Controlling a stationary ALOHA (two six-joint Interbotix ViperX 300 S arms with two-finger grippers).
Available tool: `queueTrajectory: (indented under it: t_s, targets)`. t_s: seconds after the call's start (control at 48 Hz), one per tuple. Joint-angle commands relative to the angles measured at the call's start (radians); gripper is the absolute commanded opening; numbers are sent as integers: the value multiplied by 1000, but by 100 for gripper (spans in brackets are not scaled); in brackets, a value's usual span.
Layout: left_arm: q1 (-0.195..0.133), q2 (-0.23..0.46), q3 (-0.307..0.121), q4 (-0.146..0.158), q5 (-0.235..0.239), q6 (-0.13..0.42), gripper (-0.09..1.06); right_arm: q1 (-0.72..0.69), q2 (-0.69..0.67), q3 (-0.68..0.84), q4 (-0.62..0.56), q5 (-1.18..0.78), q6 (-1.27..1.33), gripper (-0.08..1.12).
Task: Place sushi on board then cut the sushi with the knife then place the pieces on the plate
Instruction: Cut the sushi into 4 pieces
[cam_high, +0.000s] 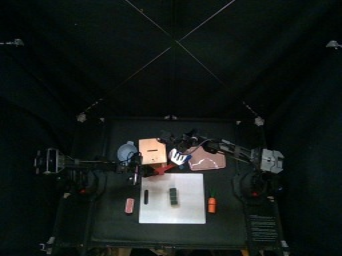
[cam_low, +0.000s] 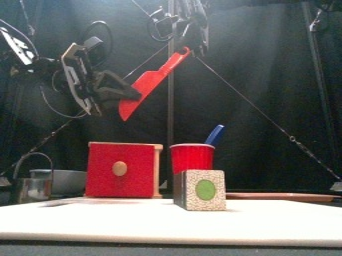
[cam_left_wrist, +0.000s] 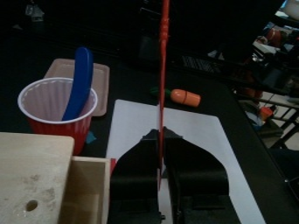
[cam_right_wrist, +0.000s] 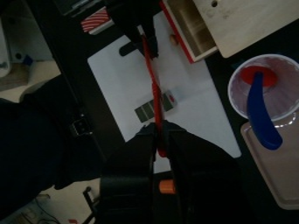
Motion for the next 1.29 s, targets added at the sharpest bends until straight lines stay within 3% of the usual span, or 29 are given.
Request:
queueTrajectory:
  t_s: [0.021,0.271,0.417,0.562,0.771,1.146,1.229,1.292]
  targets:
    - [-5,-46,-11,-2,-8,-6,24,-3,-20,0,-17,2,-5,50]
    - [-44,-127,14,-12,-8,-20,23,-5,-20,9,-69,-6,-3,50]
    - [-83,-173,23,-34,-8,-67,23,-20,-20,23,-64,-12,-3,50]
    - [-123,-206,32,-34,-8,-114,23,-44,-25,17,-69,-26,-5,49]
    - [-137,-207,44,-44,-8,-124,23,-84,-46,14,-74,-28,-8,50]
    - [-144,-202,57,-121,5,-124,23,-100,-89,55,-106,-34,-11,50]
    - [-146,-198,61,-158,12,-126,23,-97,-101,95,-114,-43,-12,50]
    - [-144,-195,67,-213,21,-126,23,-94,-114,126,-123,-64,-14,50]
